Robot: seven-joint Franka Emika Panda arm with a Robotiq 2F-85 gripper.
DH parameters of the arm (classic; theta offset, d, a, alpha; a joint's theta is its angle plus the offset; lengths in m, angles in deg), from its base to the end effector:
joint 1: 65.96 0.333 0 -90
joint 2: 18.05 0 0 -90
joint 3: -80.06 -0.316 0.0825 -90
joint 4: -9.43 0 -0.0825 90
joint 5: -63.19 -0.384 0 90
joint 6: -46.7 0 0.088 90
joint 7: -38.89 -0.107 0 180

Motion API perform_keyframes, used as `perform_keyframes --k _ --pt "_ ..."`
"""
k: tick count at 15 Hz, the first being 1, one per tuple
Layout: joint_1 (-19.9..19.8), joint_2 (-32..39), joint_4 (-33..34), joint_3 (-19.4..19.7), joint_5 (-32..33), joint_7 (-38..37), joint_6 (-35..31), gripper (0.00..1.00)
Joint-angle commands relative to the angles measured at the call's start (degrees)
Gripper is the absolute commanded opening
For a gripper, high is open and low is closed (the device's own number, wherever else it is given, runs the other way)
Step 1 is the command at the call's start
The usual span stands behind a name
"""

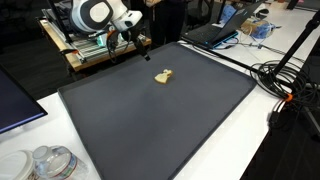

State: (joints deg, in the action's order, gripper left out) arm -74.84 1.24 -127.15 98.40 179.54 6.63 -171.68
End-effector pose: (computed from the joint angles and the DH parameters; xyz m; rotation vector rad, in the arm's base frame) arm 0.3838 -0.0653 0.2298 -2.4250 -1.5677 -0.6809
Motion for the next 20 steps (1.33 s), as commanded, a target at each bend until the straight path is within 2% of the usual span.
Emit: perform_keyframes --k 1,4,6,8,10,13,14,15,16,17,20 --pt "5.8 -11.3 -8.8 1.6 2.3 -12.3 11.4 1.00" --pt "11.1 -15.6 -12.0 2.5 7.3 -25.3 20.8 1.00" --pt "14.6 -16.0 -13.3 3.3 12.4 -34.2 26.6 1.00" --pt "17.8 -15.1 -14.5 4.9 14.8 -38.0 31.1 1.00" --pt "21.1 -14.6 -15.6 7.5 13.2 -36.0 35.0 1.00" --pt "25.2 -16.0 -16.8 10.7 7.6 -28.0 39.0 1.00" --pt "15.0 -17.2 -17.7 0.6 2.6 -21.2 41.2 1.00" --pt "14.8 -18.4 -17.8 -0.4 0.2 -18.0 41.7 1.00" --pt "19.4 -14.2 -15.2 4.1 4.7 -25.1 39.3 1.00" --pt "18.5 -14.4 -15.1 2.9 3.6 -23.7 39.5 1.00" --pt "18.8 -14.1 -15.1 3.4 3.8 -24.0 39.5 1.00"
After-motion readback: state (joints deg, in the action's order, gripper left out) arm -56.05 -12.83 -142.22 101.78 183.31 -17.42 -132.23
